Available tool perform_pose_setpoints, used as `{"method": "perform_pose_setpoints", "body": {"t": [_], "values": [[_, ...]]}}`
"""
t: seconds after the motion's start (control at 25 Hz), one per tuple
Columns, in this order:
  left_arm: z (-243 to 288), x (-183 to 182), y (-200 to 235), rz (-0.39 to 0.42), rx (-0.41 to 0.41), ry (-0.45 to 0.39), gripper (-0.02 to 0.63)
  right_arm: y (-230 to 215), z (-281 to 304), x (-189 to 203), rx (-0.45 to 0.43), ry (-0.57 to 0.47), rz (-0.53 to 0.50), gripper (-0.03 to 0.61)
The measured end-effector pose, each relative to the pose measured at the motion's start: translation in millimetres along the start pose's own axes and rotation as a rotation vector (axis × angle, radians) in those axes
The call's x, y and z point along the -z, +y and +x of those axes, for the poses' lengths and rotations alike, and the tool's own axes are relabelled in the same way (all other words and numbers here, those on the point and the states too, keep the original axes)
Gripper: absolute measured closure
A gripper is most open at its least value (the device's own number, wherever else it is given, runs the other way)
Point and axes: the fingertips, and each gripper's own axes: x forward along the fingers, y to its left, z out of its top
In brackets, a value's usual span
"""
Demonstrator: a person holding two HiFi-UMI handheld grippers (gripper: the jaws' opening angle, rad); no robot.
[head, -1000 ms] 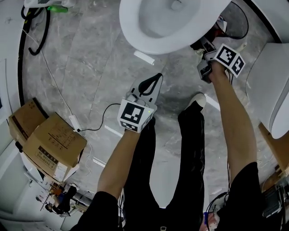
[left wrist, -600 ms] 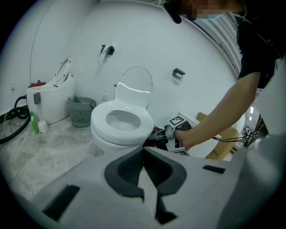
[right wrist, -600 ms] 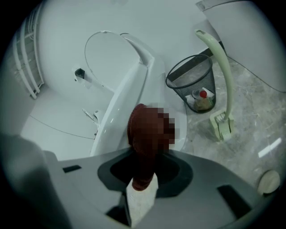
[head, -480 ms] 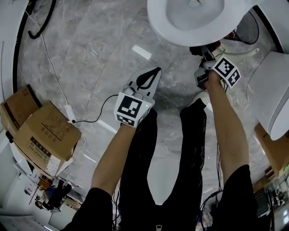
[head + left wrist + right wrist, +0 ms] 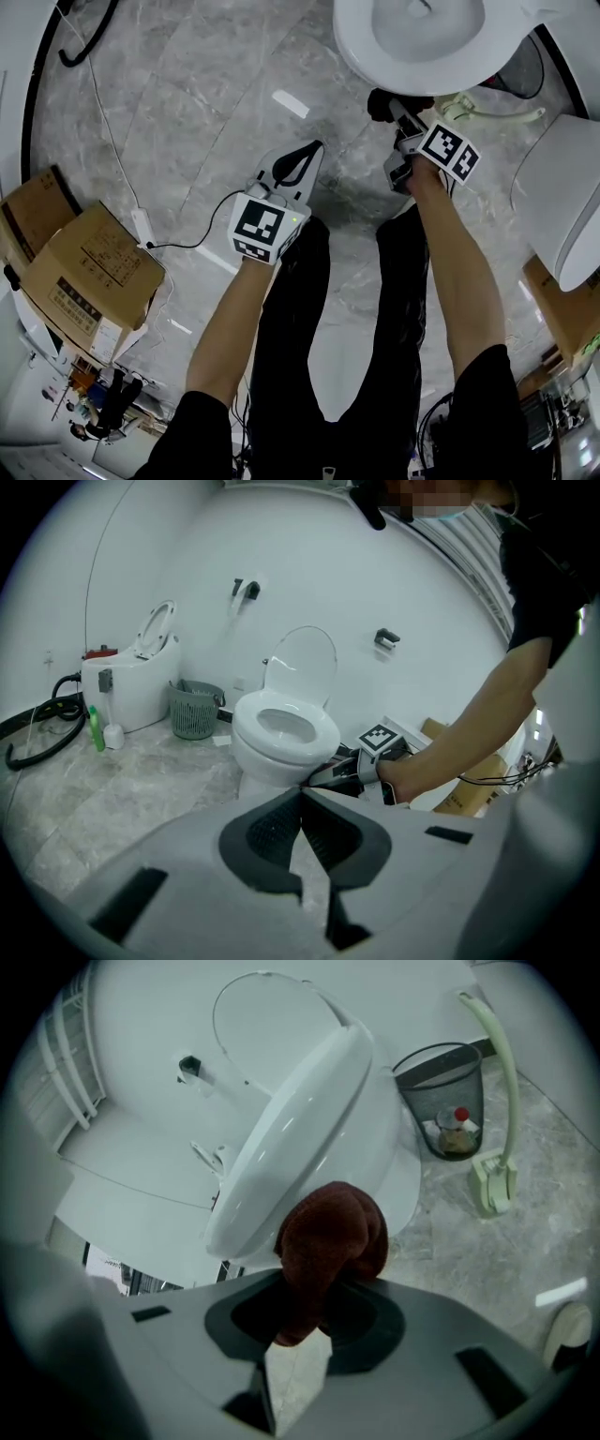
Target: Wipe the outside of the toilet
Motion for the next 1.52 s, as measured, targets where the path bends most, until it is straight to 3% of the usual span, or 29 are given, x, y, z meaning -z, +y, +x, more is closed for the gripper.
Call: {"method": "perform_pose_setpoints", "body": {"t": [0.24,0.44,0.88,1.2,1.32,1.52], "values": [[-13,5,16,-0.005,-0.018,-0.001,0.614,38,33,33,-0.059,0.05,0.03,0.477],[-20,9,24,-0.013,-0.034,0.008,0.614,54,51,37,-0.073,0.042,0.091,0.477],[-6,9,11,-0.005,-0.016,0.029,0.614,33,21,54,-0.074,0.141,-0.021,0.474],[32,-2,-31,0.018,0.044,0.039,0.614,-32,-27,20,0.006,0.081,-0.02,0.474],[54,-8,-53,0.027,0.06,0.045,0.614,-58,-49,-12,0.056,0.01,-0.008,0.474],[100,-21,-102,0.033,0.125,0.036,0.614,-106,-88,-79,0.159,-0.089,-0.091,0.474]]}}
